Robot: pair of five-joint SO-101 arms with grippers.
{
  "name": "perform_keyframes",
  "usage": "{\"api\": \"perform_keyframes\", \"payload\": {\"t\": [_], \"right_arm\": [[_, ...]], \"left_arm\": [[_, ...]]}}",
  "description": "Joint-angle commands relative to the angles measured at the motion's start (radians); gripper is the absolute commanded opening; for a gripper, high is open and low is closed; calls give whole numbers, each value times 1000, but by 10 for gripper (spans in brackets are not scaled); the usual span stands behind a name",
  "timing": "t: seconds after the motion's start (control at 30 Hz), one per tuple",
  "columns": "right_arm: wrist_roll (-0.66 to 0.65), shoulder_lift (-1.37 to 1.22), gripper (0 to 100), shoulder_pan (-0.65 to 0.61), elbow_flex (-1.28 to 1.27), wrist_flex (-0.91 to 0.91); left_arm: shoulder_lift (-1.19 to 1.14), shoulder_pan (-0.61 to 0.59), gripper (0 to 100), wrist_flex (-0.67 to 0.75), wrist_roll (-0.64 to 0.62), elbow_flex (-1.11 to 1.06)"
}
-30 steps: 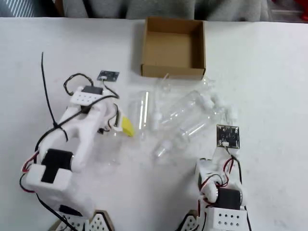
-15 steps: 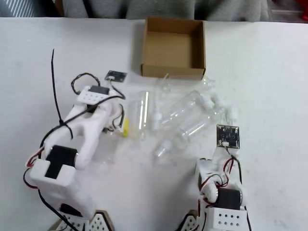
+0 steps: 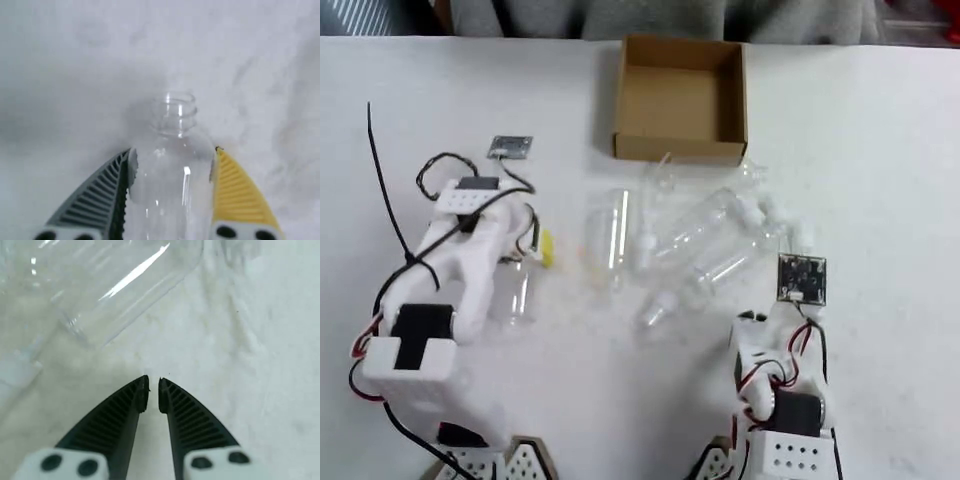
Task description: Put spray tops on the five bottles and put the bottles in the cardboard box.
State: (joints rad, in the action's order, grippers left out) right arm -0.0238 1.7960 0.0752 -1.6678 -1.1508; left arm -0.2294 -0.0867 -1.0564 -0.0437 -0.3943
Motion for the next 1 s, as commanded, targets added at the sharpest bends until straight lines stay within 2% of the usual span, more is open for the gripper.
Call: {"api": "perform_keyframes", "payload": {"t": [0.0, 0.07, 0.2, 0.3, 0.37, 0.63, 0.83, 0.97], "right_arm": [[-11, 8, 22, 21, -18, 163], [-120, 8, 22, 25, -15, 246], [-462, 5, 19, 25, -2, 383], [-686, 2, 17, 12, 58, 355], [-778, 2, 17, -38, 117, 289], [-792, -73, 19, -188, 341, 94], [-853, -486, 21, -209, 543, 39], [-941, -743, 21, -216, 732, -94]], "left_arm": [[18, -45, 65, 23, 12, -3], [18, -68, 65, 25, 12, -3], [18, -93, 65, 26, 12, -3], [19, -93, 65, 23, 58, -3], [19, -84, 64, 23, 103, -3], [19, -58, 64, 23, 120, -3], [19, -56, 64, 23, 120, -3], [21, -53, 62, 21, 164, -5]]}}
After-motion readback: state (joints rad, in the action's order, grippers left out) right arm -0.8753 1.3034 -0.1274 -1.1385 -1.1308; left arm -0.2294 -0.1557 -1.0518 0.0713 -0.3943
